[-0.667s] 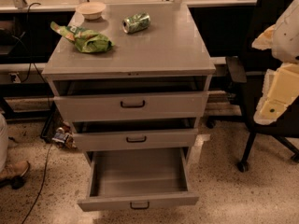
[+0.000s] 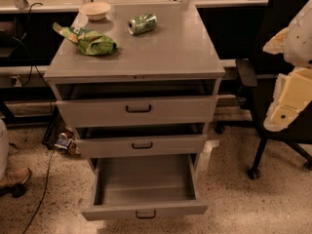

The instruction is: Close bottom drawer

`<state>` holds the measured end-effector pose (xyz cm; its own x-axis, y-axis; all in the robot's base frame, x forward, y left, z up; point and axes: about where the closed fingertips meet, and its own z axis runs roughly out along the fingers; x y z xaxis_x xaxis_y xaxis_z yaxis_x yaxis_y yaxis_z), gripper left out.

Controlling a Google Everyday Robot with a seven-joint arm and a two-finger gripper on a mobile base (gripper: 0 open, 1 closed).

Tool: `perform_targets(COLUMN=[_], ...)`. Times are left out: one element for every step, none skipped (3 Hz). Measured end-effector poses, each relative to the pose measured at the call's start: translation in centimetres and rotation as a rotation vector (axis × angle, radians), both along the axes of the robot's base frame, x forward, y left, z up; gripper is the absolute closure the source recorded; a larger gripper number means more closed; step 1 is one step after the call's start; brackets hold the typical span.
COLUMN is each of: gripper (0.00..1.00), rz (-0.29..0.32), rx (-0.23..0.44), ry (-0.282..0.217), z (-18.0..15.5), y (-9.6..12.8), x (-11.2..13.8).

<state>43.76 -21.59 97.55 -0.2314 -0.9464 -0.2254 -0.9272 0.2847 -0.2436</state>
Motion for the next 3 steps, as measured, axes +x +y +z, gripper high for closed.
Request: perform_targets(gripper=[0.0, 0.0, 0.0], rz=[-0.091, -0.146, -0.168], rx=[0.142, 0.272, 0.272], ry=[0.058, 0.102, 0.097], z=[-5.9, -12.6, -15.5], y=[1.3, 3.9, 4.2], x=[-1.0, -2.6, -2.9])
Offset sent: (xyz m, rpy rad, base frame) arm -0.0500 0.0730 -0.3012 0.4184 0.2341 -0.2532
